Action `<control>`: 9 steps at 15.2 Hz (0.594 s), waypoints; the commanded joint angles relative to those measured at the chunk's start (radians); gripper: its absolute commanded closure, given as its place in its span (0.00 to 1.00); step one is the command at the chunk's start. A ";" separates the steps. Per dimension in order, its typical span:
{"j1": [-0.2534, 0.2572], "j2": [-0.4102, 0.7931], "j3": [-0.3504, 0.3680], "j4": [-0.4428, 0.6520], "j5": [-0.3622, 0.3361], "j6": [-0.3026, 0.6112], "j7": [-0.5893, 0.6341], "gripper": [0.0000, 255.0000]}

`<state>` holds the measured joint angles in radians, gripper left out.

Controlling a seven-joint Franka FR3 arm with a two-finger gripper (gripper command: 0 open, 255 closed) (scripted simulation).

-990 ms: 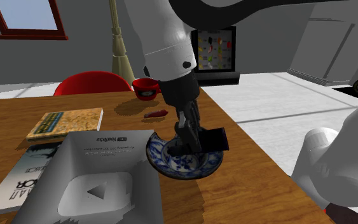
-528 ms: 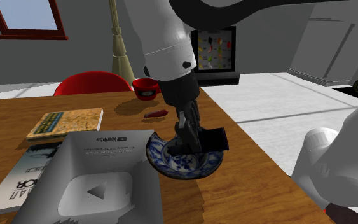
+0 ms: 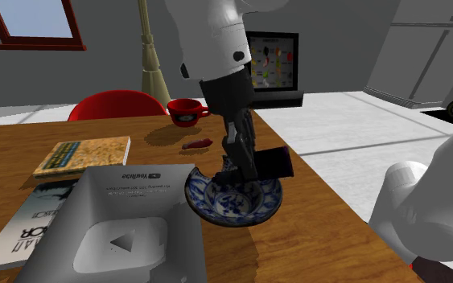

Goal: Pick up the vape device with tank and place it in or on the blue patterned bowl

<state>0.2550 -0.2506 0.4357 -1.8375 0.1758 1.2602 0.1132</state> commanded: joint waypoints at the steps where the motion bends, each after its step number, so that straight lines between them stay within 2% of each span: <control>1: -0.001 0.009 -0.001 0.036 -0.003 -0.028 0.004 1.00; 9: -0.004 0.046 0.000 0.181 -0.010 -0.137 0.026 1.00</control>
<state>0.2515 -0.2113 0.4354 -1.6776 0.1674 1.1379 0.1349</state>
